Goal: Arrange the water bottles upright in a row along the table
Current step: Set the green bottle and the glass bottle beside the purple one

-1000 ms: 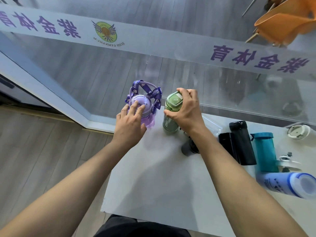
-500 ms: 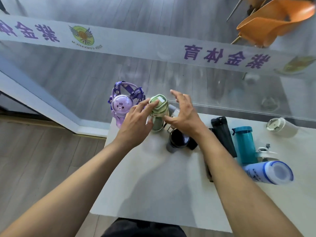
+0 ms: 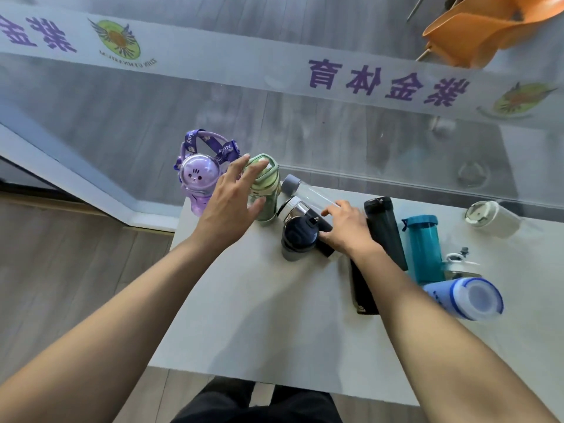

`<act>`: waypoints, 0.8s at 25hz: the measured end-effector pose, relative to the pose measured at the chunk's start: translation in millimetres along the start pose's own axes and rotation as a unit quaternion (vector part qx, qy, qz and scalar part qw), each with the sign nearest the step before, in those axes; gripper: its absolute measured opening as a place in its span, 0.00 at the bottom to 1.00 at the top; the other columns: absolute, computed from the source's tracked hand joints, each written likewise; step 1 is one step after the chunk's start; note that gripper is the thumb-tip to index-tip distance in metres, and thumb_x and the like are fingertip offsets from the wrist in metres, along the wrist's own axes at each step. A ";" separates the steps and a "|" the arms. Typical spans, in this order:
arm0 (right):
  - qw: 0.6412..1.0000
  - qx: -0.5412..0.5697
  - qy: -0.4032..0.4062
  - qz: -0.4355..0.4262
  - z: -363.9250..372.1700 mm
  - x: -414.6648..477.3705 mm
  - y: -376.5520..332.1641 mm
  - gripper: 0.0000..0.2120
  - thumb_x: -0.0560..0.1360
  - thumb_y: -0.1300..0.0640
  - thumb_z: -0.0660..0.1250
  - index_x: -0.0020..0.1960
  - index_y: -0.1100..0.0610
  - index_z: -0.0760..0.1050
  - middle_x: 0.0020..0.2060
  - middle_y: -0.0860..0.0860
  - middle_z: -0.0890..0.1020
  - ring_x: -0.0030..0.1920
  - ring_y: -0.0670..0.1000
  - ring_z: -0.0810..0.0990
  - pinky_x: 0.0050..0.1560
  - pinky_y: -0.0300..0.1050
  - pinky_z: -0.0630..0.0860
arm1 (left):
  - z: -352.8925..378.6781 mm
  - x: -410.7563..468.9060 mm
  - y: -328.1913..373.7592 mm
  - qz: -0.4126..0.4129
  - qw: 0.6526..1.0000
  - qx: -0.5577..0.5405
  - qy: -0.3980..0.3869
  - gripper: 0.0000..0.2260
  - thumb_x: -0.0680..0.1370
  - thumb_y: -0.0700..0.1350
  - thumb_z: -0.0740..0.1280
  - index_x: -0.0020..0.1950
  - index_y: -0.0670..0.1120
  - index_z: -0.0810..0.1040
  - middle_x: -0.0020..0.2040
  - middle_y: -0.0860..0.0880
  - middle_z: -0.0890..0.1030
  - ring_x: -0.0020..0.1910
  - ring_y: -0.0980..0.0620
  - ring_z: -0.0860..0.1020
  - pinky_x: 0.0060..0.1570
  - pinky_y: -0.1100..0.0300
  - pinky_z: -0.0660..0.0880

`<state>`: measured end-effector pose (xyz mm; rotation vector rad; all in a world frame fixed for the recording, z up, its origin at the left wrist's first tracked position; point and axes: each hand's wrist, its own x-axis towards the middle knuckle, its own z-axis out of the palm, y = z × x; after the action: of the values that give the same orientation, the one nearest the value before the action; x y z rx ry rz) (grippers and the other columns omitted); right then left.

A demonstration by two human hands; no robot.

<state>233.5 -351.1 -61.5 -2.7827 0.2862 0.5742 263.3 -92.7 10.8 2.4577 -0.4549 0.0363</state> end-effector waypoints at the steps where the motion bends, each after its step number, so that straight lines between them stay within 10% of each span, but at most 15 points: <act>1: 1.000 -0.017 -0.020 -0.012 2.8 7.7 1.8 0.29 0.67 0.40 0.74 0.65 0.46 0.73 0.74 0.55 0.66 0.72 0.59 0.66 0.73 0.52 0.62 | 0.9 -0.2 0.8 -0.005 1.000 0.005 0.008 0.28 0.75 0.41 0.72 0.74 0.52 0.69 0.74 0.46 0.67 0.70 0.44 0.70 0.68 0.48 0.68; 4: 0.994 -0.053 -0.086 -0.041 6.6 29.2 12.8 0.41 0.61 0.29 0.74 0.69 0.42 0.67 0.76 0.59 0.60 0.78 0.59 0.57 0.76 0.56 0.54 | 4.5 -1.3 4.8 -0.018 0.999 0.007 0.036 0.27 0.74 0.40 0.73 0.72 0.51 0.71 0.71 0.48 0.69 0.69 0.48 0.71 0.67 0.53 0.70; 10: 0.996 -0.037 -0.066 -0.043 17.1 32.9 16.6 0.41 0.61 0.26 0.71 0.69 0.41 0.68 0.63 0.58 0.71 0.65 0.63 0.70 0.69 0.57 0.63 | 16.4 1.0 15.2 -0.047 0.996 0.015 0.074 0.26 0.75 0.36 0.72 0.71 0.50 0.71 0.70 0.48 0.70 0.68 0.53 0.69 0.63 0.67 0.65; 20: 0.994 -0.022 -0.081 0.073 43.8 -20.9 -4.7 0.41 0.64 0.22 0.64 0.67 0.47 0.67 0.62 0.61 0.70 0.65 0.64 0.68 0.65 0.57 0.64 | 18.6 12.3 16.4 -0.042 0.996 0.009 0.077 0.25 0.74 0.38 0.73 0.69 0.49 0.72 0.66 0.45 0.70 0.60 0.46 0.74 0.60 0.55 0.73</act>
<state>200.3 -330.1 -90.3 -2.7518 0.4494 0.8456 267.8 -119.7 7.2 2.4676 -0.2842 0.1951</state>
